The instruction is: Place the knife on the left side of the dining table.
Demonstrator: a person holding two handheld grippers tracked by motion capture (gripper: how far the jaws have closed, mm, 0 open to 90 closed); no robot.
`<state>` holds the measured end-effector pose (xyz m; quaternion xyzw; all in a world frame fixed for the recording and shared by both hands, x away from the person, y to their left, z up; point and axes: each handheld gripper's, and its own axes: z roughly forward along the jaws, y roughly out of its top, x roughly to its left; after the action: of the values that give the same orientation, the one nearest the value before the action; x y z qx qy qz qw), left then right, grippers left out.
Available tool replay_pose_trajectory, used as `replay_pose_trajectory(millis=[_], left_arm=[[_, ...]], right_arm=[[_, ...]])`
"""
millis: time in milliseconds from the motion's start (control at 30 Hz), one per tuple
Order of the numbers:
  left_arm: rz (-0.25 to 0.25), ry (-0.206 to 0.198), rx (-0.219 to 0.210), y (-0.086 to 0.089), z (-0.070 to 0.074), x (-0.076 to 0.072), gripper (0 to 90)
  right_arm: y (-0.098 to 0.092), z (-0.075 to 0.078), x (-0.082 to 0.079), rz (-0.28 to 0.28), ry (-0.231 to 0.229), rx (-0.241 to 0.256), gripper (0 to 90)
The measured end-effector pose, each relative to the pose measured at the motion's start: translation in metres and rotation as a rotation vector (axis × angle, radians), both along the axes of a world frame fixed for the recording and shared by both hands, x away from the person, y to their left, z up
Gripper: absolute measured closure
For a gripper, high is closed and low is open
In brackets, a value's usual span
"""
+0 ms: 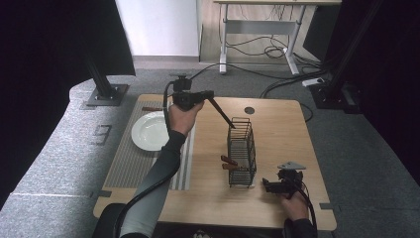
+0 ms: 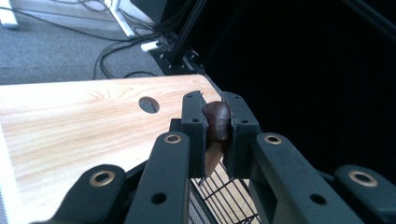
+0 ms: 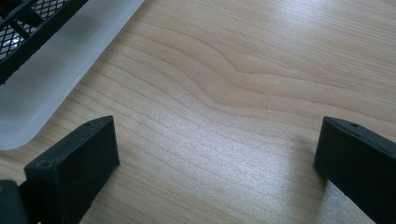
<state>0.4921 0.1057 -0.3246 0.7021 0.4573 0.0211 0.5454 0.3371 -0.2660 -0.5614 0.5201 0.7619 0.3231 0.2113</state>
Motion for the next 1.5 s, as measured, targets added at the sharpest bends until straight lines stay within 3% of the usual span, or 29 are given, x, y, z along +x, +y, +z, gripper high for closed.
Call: replay_pose_trajectory(millis=[333, 633, 833, 1067, 1500], left_arm=[[0.038, -0.051, -0.020, 0.039, 0.030, -0.015, 80.0], [0.065, -0.075, 0.011, 0.067, 0.035, -0.029, 80.0], [0.087, -0.067, 0.024, 0.088, 0.024, -0.038, 80.0], [0.134, -0.031, 0.027, 0.116, -0.006, -0.050, 80.0], [0.179, 0.039, 0.047, 0.142, -0.051, -0.067, 79.9]], right_arm=[[0.000, 0.000, 0.000, 0.001, 0.002, 0.000, 0.0], [0.000, 0.000, 0.000, 0.000, 0.002, 0.000, 0.0], [0.000, 0.000, 0.000, 0.001, 0.002, -0.002, 0.0], [0.000, 0.000, 0.000, 0.000, 0.000, 0.001, 0.0], [0.000, 0.000, 0.000, -0.001, 0.001, 0.000, 0.0]])
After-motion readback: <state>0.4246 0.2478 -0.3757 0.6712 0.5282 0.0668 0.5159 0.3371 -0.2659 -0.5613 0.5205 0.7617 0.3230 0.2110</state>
